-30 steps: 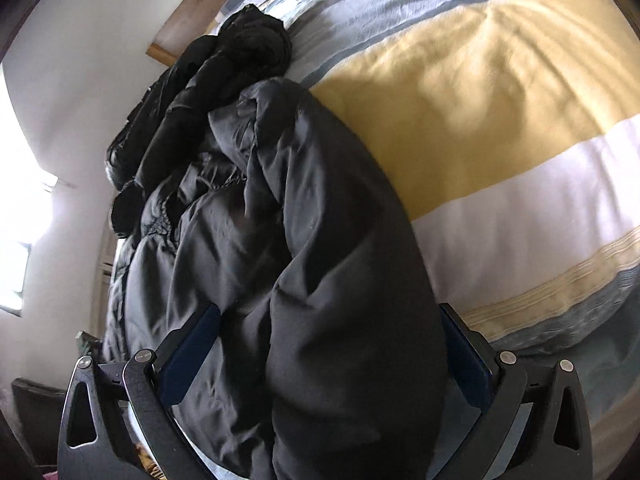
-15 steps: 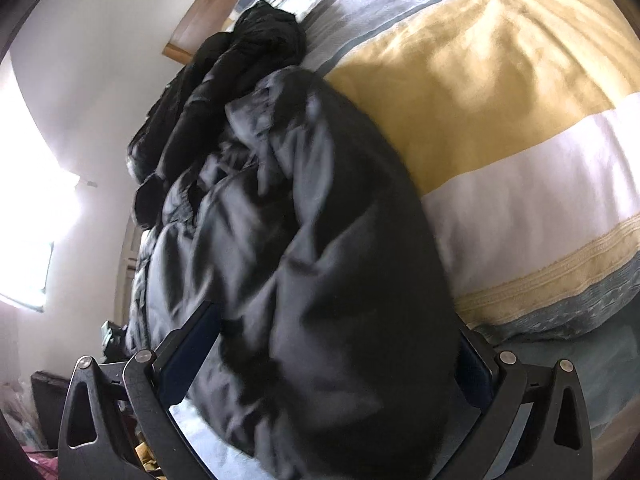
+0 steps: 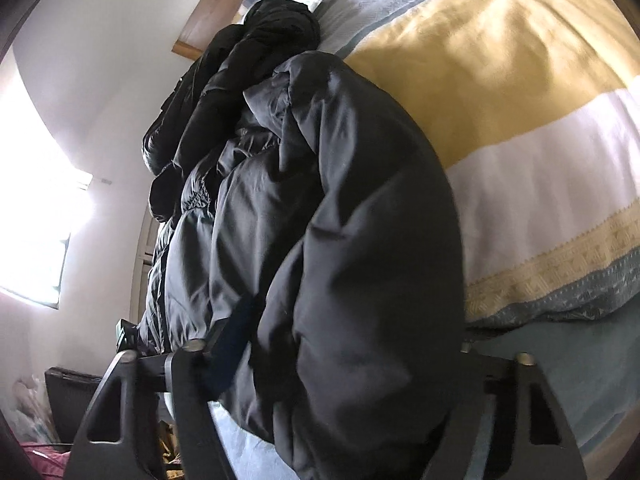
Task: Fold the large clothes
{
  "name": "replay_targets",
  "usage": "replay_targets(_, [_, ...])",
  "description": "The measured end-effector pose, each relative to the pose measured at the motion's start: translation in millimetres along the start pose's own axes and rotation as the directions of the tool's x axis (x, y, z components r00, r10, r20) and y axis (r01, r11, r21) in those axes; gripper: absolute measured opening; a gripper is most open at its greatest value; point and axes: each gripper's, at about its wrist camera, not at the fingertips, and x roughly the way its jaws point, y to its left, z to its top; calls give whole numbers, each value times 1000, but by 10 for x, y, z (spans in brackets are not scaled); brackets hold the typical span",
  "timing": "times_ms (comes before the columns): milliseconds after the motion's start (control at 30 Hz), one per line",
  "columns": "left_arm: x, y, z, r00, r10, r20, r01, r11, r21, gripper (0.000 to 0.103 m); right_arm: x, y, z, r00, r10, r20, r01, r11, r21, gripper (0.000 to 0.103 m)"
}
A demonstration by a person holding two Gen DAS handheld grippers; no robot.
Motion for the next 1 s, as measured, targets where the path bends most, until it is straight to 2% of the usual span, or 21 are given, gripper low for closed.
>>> replay_targets(67, [22,-101,-21,1000,17,-1,-17,999,27,61,4,19,-23,1000,16,0,-16,1000,-9,46])
replay_targets(100, [30,-149,-33,1000,19,1,-19,999,41,56,19,50,-23,1000,28,2,-28,999,-16,42])
replay_targets(133, [48,-243,-57,1000,23,2,-23,998,67,45,21,94,-26,999,35,6,-35,999,-32,35])
replay_targets(167, [57,-309,-75,1000,26,0,-26,996,84,39,13,134,-34,999,40,10,-39,998,-48,29])
replay_targets(233, [60,-465,-113,1000,29,7,-30,992,124,26,-9,267,-22,998,53,18,-51,994,-95,24])
replay_targets(333, [40,-730,-134,1000,22,17,-24,982,187,18,-47,458,44,996,83,36,-77,986,-147,20])
replay_targets(467, [-31,-1080,-50,999,-17,45,6,973,229,16,-181,744,209,983,163,88,-143,969,-202,18])
replay_targets(600, [-209,-1401,171,989,-115,91,90,967,239,16,-412,977,469,949,269,166,-226,945,-236,18])
replay_targets(733, [-347,-1706,576,964,-225,139,190,954,231,16,-562,1111,796,905,340,256,-286,931,-227,18])
replay_targets(900, [-366,-1865,1187,937,-288,199,261,953,153,16,-666,1114,1310,846,391,362,-351,920,-172,18])
replay_targets(1000, [-257,-1950,1647,933,-277,231,265,961,83,16,-640,1197,1681,843,354,405,-311,935,-170,17])
